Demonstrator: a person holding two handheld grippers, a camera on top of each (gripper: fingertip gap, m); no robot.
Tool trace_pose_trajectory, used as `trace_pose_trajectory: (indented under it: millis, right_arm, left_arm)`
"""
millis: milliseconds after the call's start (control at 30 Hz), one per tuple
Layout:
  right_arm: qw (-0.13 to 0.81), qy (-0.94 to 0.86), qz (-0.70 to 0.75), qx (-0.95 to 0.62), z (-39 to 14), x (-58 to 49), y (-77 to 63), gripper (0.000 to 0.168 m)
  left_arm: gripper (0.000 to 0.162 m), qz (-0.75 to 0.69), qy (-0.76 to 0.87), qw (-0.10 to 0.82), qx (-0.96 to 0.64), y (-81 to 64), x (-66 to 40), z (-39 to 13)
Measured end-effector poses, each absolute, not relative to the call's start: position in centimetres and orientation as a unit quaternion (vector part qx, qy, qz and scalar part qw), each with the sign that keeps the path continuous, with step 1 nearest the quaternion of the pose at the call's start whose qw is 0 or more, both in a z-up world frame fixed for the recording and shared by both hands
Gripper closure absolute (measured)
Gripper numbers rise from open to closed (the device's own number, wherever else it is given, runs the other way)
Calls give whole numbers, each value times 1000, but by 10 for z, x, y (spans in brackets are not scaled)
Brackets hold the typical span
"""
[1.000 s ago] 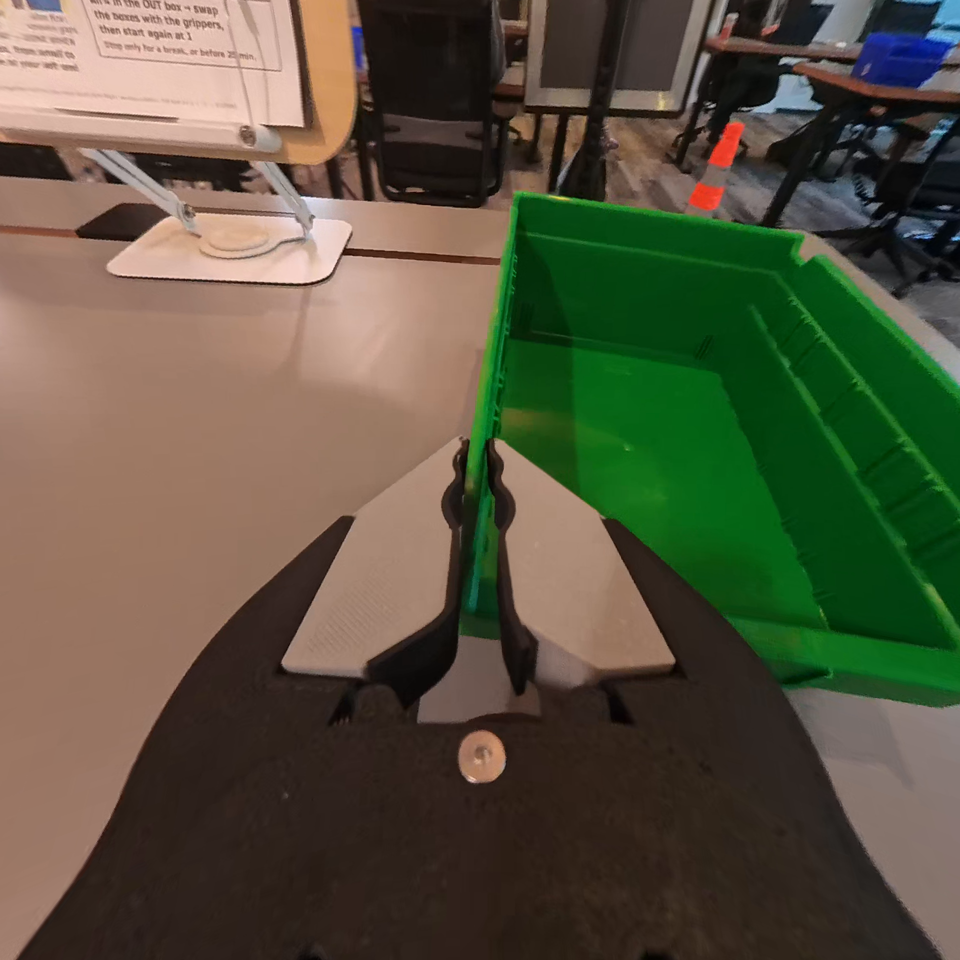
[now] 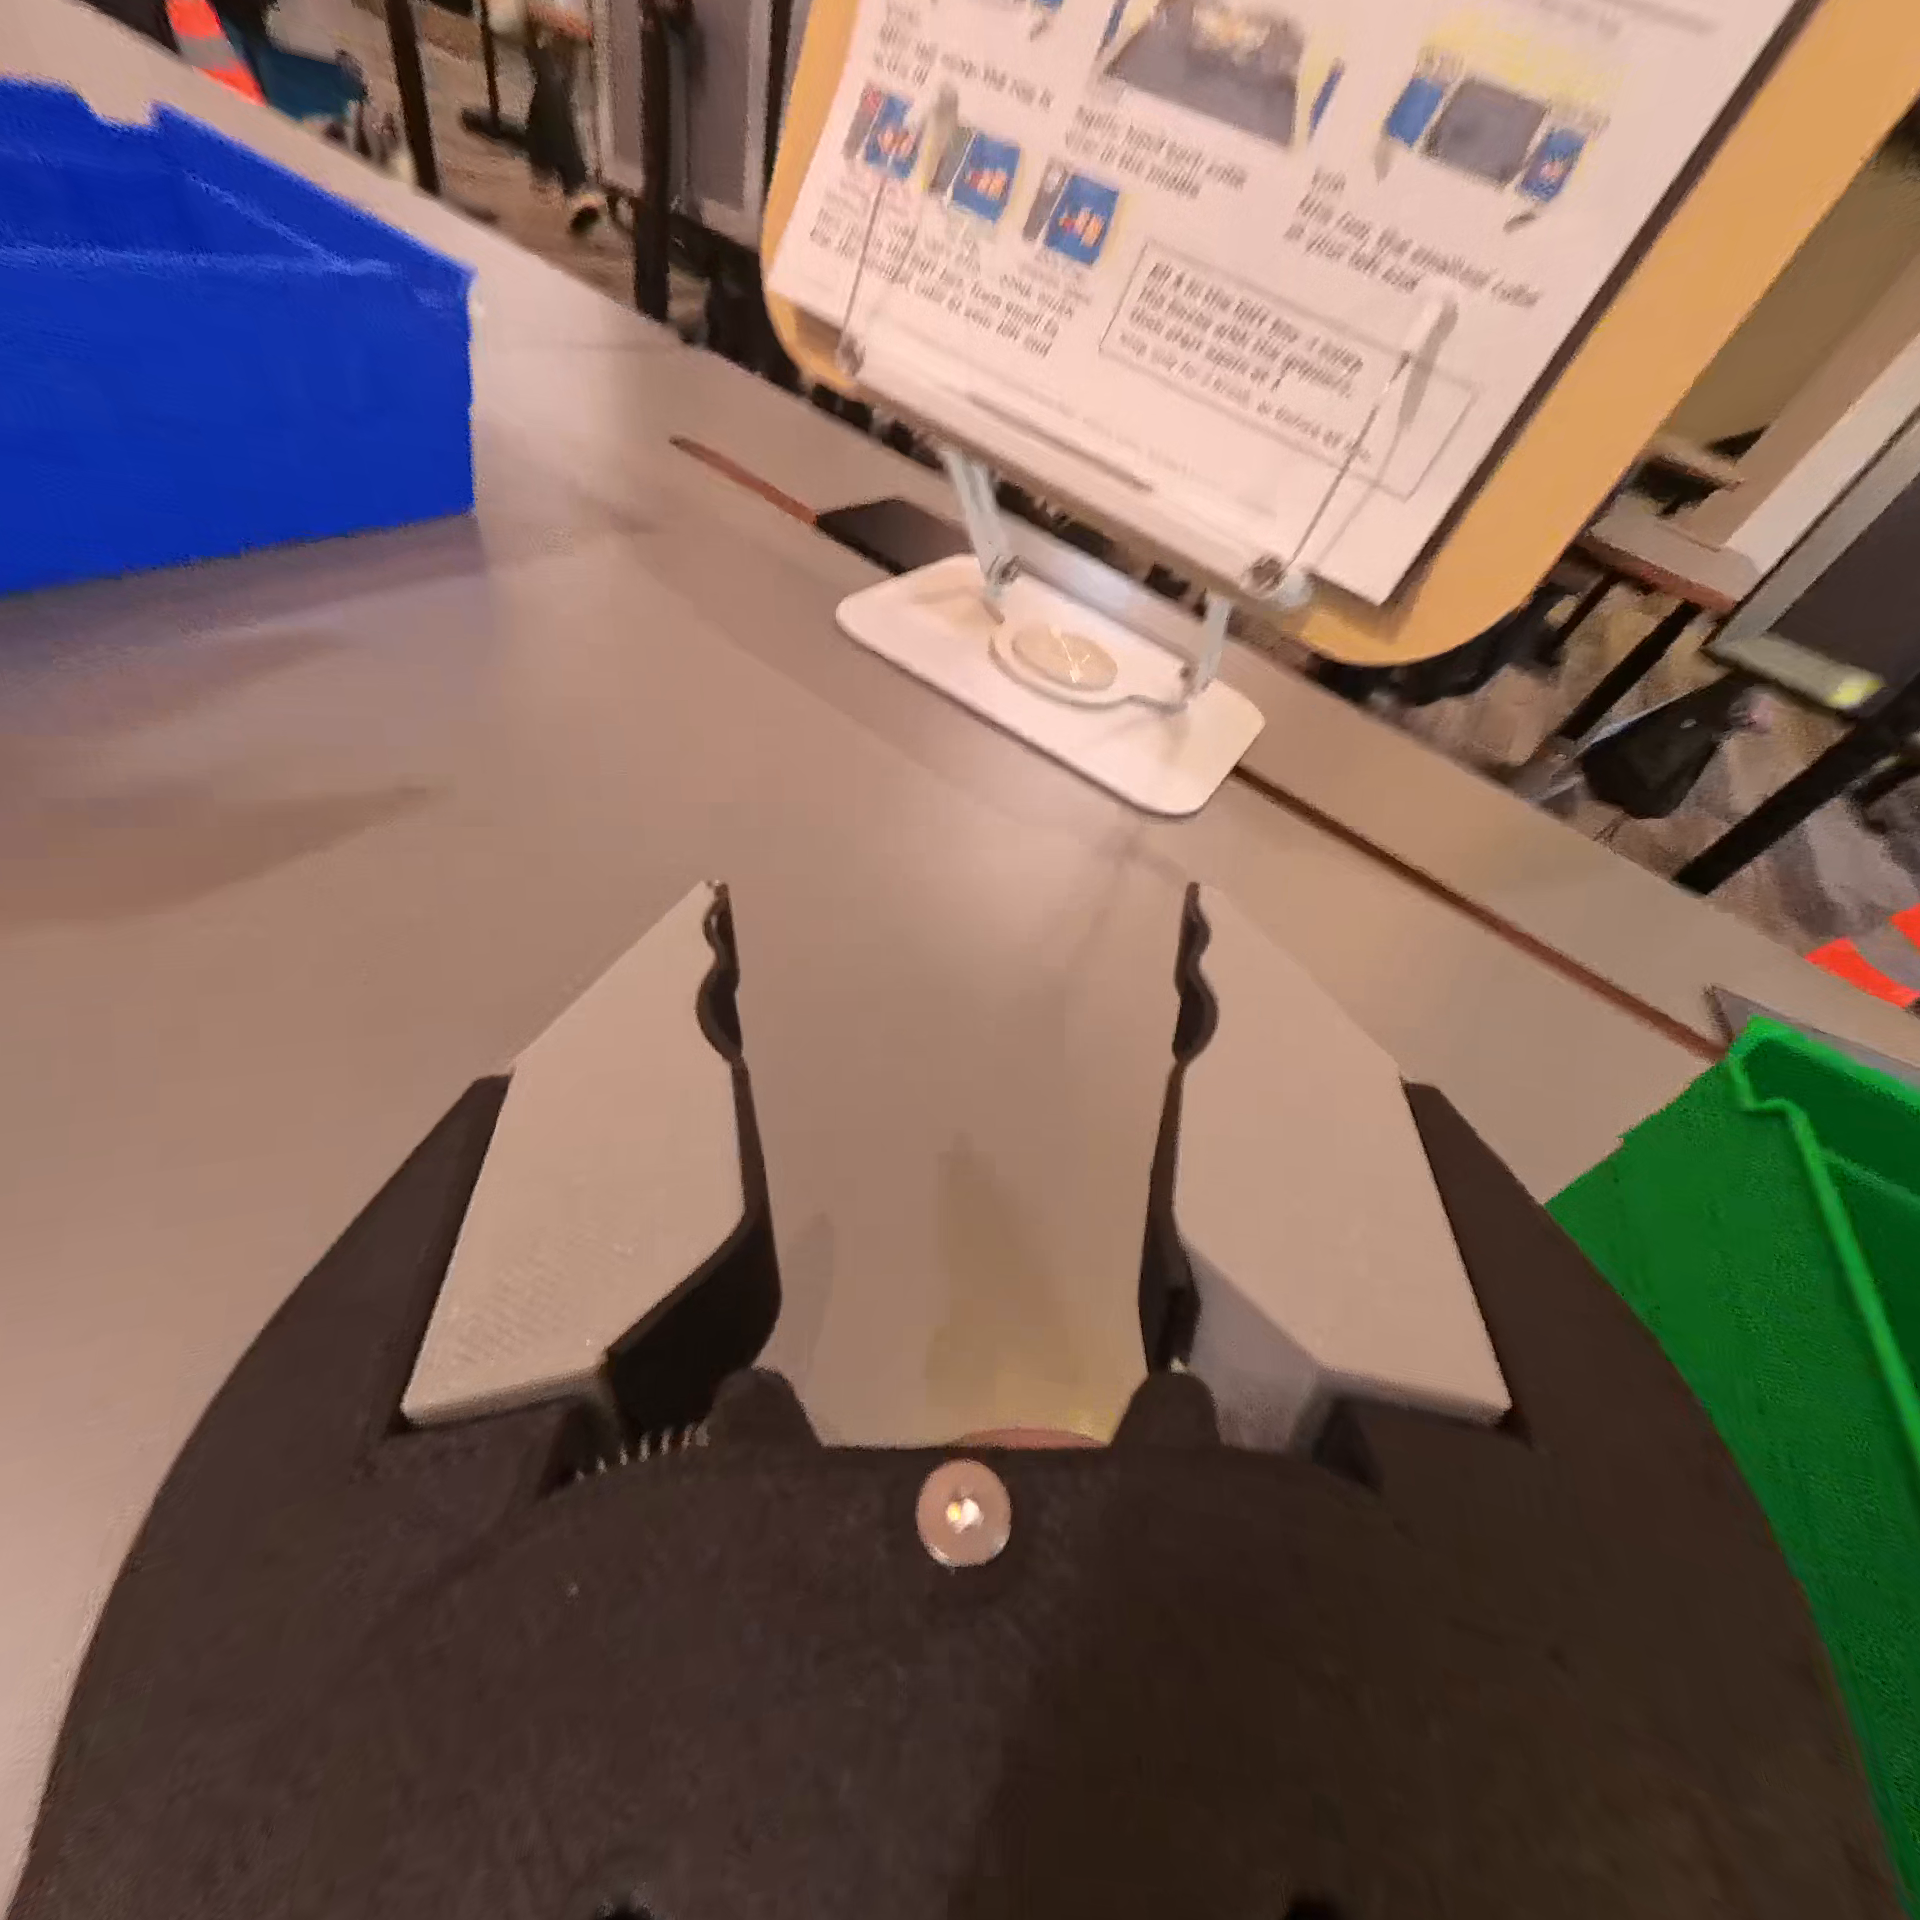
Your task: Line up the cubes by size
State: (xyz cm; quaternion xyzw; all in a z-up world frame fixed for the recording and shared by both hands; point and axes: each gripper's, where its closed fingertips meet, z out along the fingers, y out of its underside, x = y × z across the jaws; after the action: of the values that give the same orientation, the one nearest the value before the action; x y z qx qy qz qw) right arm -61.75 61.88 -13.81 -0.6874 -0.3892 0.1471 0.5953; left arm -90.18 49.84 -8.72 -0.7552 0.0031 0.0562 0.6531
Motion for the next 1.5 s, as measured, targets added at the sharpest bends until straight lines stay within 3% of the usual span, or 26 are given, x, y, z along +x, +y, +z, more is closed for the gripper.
trace_pose_trajectory:
  millis: [67, 133, 500, 1500]
  right_arm:
    - [581, -387, 167, -696, -135, -617, 615, 81]
    - [601, -380, 194, -676, -125, -618, 609, 89]
    - [584, -398, 212, -675, -138, -631, 604, 94]
    - [591, -367, 215, -685, -137, -619, 614, 98]
  left_arm:
    - [68, 76, -10, 654, -753, 491, -921, -81]
    - [71, 81, -29, 671, -737, 481, -937, -71]
    - [85, 101, -59, 678, -725, 457, -973, -72]
    - [87, 98, -24, 657, -748, 469, -957, -86]
